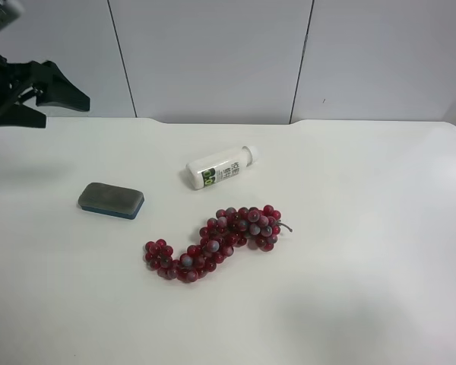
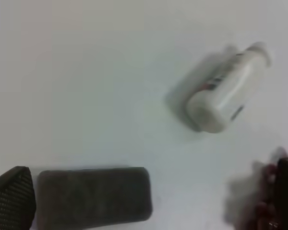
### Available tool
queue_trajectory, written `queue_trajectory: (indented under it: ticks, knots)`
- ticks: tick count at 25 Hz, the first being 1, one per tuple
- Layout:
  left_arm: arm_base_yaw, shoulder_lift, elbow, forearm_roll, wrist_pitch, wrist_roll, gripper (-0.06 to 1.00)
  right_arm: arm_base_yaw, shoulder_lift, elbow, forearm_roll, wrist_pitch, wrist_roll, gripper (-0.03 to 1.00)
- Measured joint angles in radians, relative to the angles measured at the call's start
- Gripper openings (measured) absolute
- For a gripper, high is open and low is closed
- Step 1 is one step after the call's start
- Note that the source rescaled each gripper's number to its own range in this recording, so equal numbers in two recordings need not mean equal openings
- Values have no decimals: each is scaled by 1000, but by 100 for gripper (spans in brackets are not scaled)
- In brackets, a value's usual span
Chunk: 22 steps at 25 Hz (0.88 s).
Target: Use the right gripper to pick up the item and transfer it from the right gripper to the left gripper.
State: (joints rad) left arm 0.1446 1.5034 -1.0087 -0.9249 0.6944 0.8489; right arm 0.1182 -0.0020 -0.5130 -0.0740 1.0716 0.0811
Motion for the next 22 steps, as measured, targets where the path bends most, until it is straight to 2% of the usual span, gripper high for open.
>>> queue_trajectory:
  ticks: [4, 6, 14, 18, 22]
  knots:
    - [0, -167, 0, 70, 60, -96, 100, 0, 0, 0, 0, 0, 0, 99]
    - [0, -256, 0, 137, 90, -182, 100, 0, 0, 0, 0, 0, 0, 100]
    - [0, -565, 0, 510, 229, -546, 100, 0, 0, 0, 0, 0, 0, 100]
    - [0, -707, 16, 644, 335, -645, 100, 0, 0, 0, 0, 0, 0, 100]
    - [0, -863, 100, 697, 394, -687, 100, 0, 0, 0, 0, 0, 0, 100]
